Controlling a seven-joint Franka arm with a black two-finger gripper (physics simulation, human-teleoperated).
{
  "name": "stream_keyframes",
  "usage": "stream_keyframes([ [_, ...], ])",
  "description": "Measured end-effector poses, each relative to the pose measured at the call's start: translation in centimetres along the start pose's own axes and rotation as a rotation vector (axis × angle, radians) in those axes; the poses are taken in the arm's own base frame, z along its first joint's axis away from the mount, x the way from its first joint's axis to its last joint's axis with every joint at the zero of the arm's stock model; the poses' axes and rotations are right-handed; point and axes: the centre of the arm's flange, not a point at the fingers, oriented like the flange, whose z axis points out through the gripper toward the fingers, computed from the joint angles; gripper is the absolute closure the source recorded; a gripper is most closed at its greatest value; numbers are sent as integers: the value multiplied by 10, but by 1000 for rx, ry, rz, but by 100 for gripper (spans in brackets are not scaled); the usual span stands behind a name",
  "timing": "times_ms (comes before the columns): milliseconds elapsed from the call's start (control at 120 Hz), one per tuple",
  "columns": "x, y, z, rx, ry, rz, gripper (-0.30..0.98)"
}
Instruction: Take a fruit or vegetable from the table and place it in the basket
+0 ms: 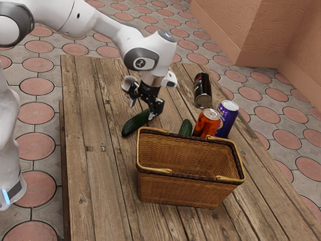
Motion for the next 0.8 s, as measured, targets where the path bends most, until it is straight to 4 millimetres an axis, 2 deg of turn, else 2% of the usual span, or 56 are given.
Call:
stream_keyframes([
  [342, 1, 4, 15, -3, -40, -17, 0],
  [408, 1, 5, 17, -10, -50, -25, 6],
  [592, 1, 4, 17, -6, -45, -23, 41],
  [800, 2, 3, 13, 18, -19, -8, 57],
])
